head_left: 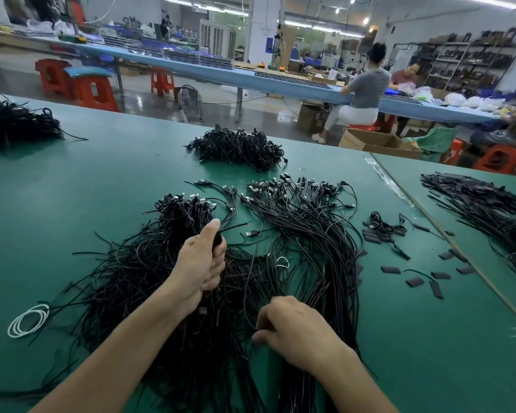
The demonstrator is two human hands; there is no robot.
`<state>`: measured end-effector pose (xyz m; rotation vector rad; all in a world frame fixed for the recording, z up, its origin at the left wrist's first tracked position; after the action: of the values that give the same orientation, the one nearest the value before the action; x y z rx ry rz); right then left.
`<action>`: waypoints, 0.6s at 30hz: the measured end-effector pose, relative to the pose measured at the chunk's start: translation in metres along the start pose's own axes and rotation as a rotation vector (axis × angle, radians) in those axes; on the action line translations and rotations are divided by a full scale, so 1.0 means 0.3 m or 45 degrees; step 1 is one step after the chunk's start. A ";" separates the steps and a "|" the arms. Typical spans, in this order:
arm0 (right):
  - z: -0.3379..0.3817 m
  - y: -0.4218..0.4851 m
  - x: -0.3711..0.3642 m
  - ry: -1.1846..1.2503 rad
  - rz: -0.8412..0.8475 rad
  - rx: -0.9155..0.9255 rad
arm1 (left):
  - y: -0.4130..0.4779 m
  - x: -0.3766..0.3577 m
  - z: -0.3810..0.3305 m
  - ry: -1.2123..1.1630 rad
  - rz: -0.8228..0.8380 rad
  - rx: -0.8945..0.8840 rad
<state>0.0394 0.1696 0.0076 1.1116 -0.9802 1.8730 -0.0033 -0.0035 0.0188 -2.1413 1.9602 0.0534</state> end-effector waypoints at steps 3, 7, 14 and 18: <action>-0.015 -0.008 0.013 -0.023 -0.036 -0.120 | 0.004 0.014 -0.004 0.010 -0.045 -0.035; -0.131 -0.026 0.070 -0.118 -0.217 -0.509 | 0.005 0.028 -0.002 -0.012 -0.105 -0.055; -0.102 -0.013 0.014 -0.193 -0.489 -0.311 | 0.002 0.003 0.004 -0.020 -0.162 -0.074; -0.049 0.035 -0.052 -0.215 -0.416 -0.111 | -0.003 -0.011 0.009 0.030 -0.155 -0.072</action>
<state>0.0308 0.1747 -0.0142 1.3064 -0.9013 1.4819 -0.0022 0.0003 0.0169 -2.3028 1.8580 0.0634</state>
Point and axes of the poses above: each hand's wrist, its own y-axis towards the middle knuckle, its own x-axis out of the back of the hand, z = x × y, the point moved 3 cm from there along y, towards the middle knuckle, and after that the axes turned 3 degrees about y, right-handed, at the moved point
